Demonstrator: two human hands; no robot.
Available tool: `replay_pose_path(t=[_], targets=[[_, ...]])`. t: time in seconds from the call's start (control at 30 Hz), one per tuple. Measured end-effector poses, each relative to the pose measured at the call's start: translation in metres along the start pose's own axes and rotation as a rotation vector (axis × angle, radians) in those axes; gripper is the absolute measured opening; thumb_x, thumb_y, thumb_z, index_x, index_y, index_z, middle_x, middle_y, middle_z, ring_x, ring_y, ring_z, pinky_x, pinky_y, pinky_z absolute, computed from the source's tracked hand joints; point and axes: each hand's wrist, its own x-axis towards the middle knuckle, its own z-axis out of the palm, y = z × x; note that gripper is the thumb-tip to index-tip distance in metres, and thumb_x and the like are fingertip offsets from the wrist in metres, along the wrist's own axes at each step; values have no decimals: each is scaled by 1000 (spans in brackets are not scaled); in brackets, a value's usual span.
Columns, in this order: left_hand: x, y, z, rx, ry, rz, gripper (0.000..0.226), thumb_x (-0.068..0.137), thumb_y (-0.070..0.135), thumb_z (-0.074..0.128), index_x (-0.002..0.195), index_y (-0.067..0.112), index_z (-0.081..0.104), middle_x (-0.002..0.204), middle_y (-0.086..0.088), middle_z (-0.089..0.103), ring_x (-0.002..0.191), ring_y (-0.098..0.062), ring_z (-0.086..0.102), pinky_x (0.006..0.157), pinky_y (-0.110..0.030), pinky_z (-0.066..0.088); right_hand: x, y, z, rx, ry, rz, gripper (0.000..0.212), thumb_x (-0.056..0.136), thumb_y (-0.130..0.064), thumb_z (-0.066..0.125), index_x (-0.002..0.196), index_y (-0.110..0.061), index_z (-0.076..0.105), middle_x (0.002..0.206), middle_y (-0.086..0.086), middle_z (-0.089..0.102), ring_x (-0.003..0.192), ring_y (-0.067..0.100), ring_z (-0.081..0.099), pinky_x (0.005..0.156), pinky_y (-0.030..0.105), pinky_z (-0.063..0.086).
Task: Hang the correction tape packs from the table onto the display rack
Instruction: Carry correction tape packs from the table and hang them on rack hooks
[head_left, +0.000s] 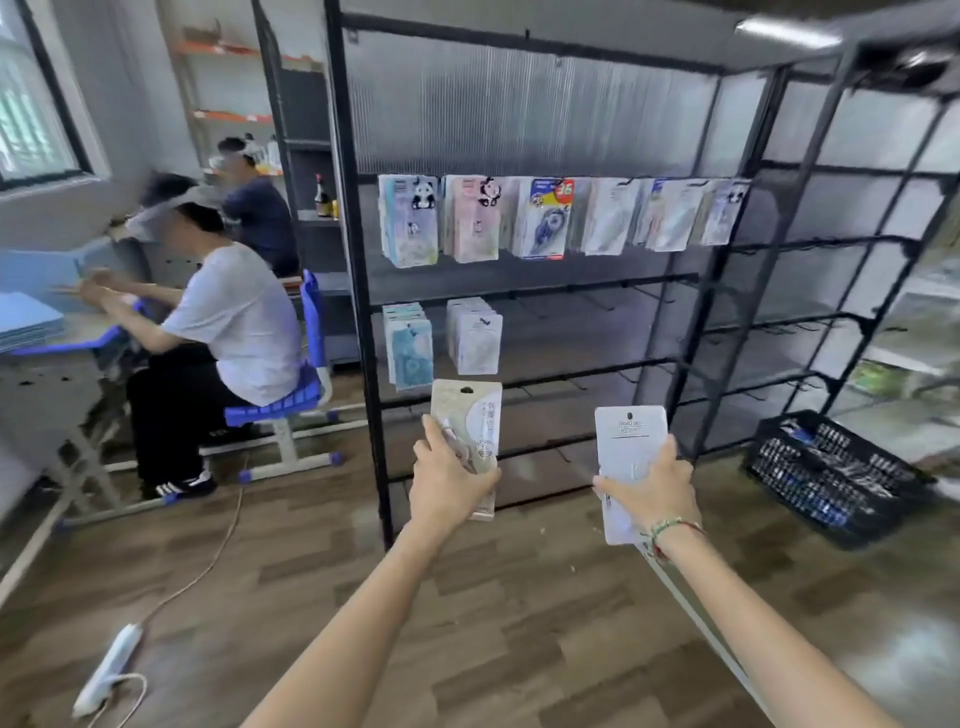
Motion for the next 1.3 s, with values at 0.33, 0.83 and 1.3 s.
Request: replay_pose_path(t=[0.33, 0.83, 1.3], targets=[[121, 62, 123, 6, -96, 17, 111, 74, 38, 76, 151, 14, -1, 133, -14, 35, 117, -36, 47, 92, -46, 47, 147, 40, -11, -19, 48, 45, 101, 66, -42, 80, 142, -13, 19, 123, 17, 41, 107, 37, 50, 79, 39, 45], [295, 108, 228, 6, 13, -76, 107, 71, 36, 79, 147, 9, 8, 133, -20, 40, 120, -41, 44, 94, -56, 45, 379, 10, 2, -48, -7, -82, 108, 67, -38, 82, 145, -13, 12, 128, 17, 37, 113, 38, 46, 83, 41, 43], [337, 116, 282, 120, 127, -313, 105, 73, 38, 75, 148, 11, 7, 135, -18, 35, 119, -41, 45, 95, -54, 44, 511, 12, 46, -93, -228, -221, 97, 62, -40, 83, 133, -15, 22, 118, 15, 42, 105, 38, 50, 75, 39, 46]])
